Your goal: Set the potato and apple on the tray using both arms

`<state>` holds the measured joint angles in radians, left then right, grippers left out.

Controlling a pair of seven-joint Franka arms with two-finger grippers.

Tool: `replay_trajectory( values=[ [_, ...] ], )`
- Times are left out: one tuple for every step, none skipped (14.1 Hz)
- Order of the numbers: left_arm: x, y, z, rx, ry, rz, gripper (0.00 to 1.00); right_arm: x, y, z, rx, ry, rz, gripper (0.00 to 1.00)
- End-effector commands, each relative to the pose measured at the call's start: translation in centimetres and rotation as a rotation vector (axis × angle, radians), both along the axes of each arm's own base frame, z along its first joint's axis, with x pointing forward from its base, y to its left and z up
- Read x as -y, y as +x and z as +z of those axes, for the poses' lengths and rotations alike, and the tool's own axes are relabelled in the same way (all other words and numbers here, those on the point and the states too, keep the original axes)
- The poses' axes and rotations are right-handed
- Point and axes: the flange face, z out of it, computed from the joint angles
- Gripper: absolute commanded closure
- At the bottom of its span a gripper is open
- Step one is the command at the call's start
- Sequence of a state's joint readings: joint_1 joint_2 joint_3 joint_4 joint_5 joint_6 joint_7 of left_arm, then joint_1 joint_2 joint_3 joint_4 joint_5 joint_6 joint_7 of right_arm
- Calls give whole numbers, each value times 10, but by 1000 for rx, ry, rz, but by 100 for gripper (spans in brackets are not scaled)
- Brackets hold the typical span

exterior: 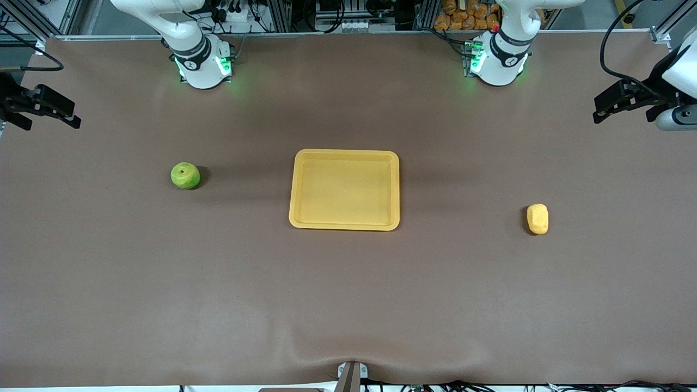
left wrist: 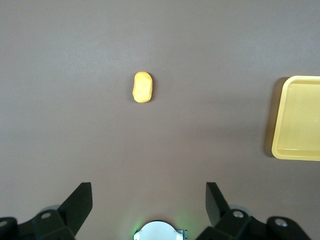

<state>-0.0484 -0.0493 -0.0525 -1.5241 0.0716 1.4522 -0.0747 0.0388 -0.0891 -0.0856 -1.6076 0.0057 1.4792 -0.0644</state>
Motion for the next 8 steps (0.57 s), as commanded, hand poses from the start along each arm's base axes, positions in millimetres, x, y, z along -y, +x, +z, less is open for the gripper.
replay_trajectory(
  values=[
    [0,-7,7,-10,-20,-5,0,4,-6,7,25,-21,7,0],
    [-1,-7,9,-9,-20,-2,0,5,-6,8,25,-21,6,0],
    [-3,-6,9,-7,-19,1,0,5,-5,7,22,-21,6,0],
    [-3,-5,13,0,-19,1,0,7,-3,6,18,-21,0,0],
    [-3,-5,17,11,-20,4,0,8,-2,4,15,-21,-3,0],
    [-4,-4,17,10,-14,4,0,11,-1,1,6,-20,-14,0],
    [-4,-5,17,12,-12,5,0,14,-1,-1,2,-20,-20,0],
    [-4,-5,16,8,-15,13,0,14,2,-4,-5,-20,-19,0]
  ],
)
